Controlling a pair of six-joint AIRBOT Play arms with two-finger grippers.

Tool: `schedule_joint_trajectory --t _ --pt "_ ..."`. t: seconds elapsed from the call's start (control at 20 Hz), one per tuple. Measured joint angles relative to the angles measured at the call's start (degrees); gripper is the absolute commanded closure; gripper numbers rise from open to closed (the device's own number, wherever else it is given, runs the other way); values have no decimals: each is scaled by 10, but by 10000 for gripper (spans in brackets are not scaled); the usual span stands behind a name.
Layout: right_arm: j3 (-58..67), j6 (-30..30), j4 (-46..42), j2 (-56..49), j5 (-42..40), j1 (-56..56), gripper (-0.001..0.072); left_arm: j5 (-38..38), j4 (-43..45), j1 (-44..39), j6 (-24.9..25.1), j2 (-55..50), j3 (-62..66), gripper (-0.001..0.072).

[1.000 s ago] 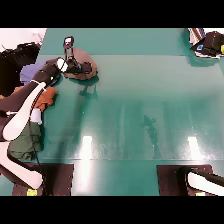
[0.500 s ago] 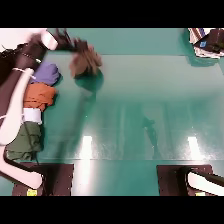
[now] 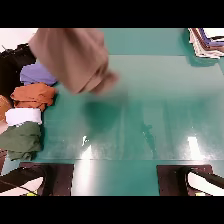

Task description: Fold the shirts.

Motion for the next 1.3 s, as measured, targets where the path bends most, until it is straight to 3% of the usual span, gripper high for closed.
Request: schedule_joint_trajectory --t 0.2,0.3,0.5,0.65,0.85,1.05,1.15,1.3 --pt "-63 0 0 47 -19 0 695 -19 -3 -117 -29 -7 -98 669" --pt "-95 0 0 71 -31 0 695 -11 -19 -170 -38 -23 -151 158" --pt "-136 0 -1 103 -50 0 695 30 -41 -240 -37 -56 -213 163" --pt "-148 0 -2 113 -56 0 695 26 26 -215 -33 -58 -217 164" --pt "-154 0 -2 117 -53 0 695 -35 112 -76 -57 -53 -237 164" --pt "-172 0 -1 117 -39 0 680 -56 64 61 -52 -52 -351 163" --pt "-194 0 -2 117 -36 0 347 -37 42 97 -42 -53 -429 163" --pt "-239 0 -1 117 -33 0 329 21 11 120 -29 -53 -530 164"
